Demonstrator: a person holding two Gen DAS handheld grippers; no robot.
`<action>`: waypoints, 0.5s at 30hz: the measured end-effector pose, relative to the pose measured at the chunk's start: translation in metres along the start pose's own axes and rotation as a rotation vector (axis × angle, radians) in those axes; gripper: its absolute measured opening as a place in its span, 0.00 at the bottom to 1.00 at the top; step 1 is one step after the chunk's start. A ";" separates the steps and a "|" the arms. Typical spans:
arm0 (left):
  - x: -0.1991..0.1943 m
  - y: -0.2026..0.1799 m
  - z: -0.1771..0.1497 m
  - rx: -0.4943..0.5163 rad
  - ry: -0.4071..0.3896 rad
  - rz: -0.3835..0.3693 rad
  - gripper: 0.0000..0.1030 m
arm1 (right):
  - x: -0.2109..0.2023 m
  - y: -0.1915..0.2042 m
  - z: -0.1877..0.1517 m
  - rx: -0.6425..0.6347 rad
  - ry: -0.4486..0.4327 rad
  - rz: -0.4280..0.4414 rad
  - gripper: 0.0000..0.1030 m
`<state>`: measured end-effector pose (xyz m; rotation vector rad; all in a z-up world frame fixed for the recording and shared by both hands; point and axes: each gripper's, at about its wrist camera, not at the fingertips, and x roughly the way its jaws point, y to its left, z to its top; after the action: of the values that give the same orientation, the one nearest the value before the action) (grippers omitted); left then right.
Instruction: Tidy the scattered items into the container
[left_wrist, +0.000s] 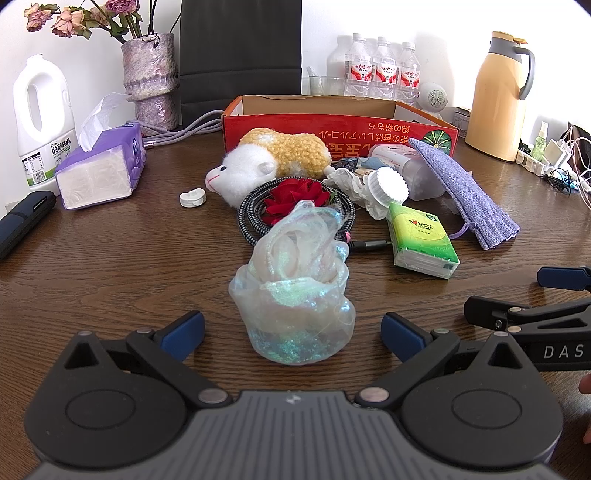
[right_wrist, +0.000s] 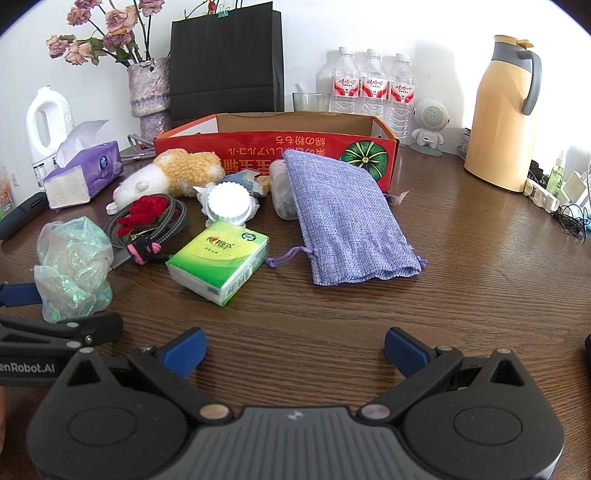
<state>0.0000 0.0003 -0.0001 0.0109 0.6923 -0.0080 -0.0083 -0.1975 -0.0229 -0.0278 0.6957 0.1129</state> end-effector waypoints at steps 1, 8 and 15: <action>0.000 0.000 0.000 0.000 0.000 0.000 1.00 | 0.000 0.000 0.000 0.000 0.000 0.000 1.00; 0.000 0.000 0.000 0.001 0.000 0.000 1.00 | 0.000 0.000 0.000 -0.001 0.000 0.000 1.00; -0.026 0.009 -0.005 -0.005 -0.114 -0.059 1.00 | -0.003 -0.007 0.012 0.020 0.017 0.090 0.74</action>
<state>-0.0232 0.0091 0.0125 -0.0150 0.5787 -0.0632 -0.0022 -0.2035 -0.0114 0.0213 0.7151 0.1925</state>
